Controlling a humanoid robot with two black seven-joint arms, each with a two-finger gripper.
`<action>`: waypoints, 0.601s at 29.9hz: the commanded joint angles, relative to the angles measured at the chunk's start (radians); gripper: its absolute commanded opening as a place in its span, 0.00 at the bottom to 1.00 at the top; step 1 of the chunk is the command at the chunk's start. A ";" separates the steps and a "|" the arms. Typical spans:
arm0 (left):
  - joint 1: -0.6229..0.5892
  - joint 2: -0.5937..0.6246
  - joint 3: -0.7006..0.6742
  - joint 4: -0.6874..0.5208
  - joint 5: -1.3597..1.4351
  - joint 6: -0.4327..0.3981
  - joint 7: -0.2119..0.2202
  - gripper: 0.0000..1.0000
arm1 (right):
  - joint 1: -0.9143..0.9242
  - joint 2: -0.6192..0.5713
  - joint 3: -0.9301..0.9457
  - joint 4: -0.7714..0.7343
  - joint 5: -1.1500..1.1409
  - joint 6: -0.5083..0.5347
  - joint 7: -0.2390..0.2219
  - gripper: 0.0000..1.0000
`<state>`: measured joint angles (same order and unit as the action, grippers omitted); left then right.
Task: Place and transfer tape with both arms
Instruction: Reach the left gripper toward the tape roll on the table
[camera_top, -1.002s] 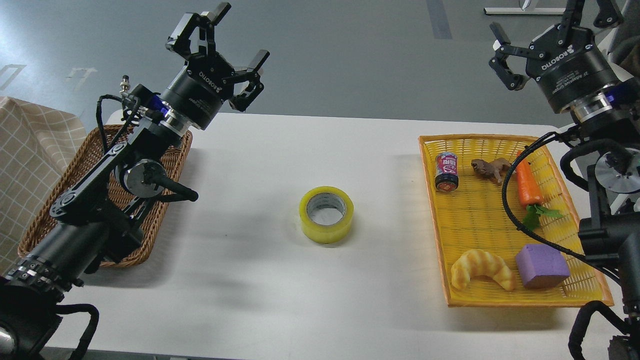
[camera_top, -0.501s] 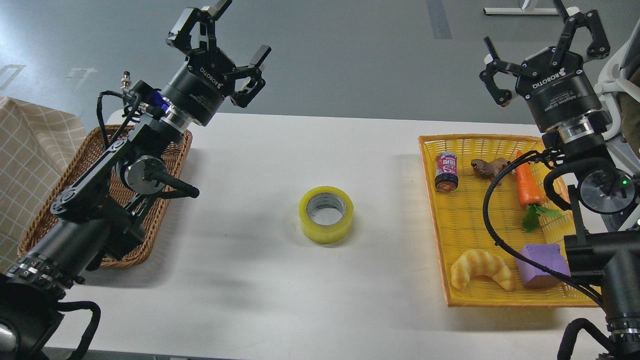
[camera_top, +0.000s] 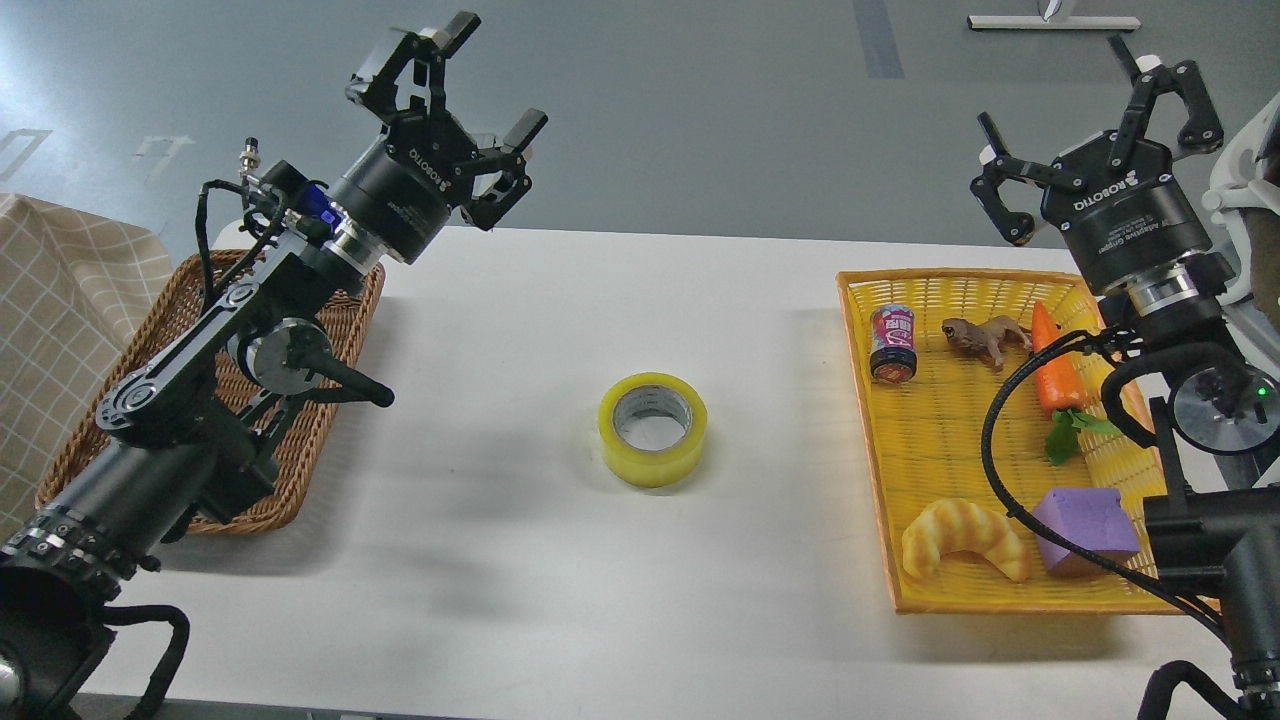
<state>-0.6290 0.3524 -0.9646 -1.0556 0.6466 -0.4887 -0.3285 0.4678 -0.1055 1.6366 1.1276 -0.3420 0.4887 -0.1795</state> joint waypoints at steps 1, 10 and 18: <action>-0.018 0.011 0.053 -0.004 0.149 0.000 -0.003 0.98 | -0.014 -0.011 0.002 0.006 0.000 0.000 0.002 1.00; -0.021 0.034 0.079 -0.067 0.516 0.059 -0.004 0.98 | -0.069 -0.060 0.005 0.004 0.001 0.000 0.011 1.00; -0.031 0.079 0.164 -0.115 0.947 0.136 -0.004 0.98 | -0.106 -0.079 0.025 0.001 0.000 0.000 0.014 1.00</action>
<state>-0.6550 0.4228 -0.8177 -1.1628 1.4643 -0.3735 -0.3325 0.3746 -0.1807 1.6495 1.1299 -0.3418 0.4887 -0.1662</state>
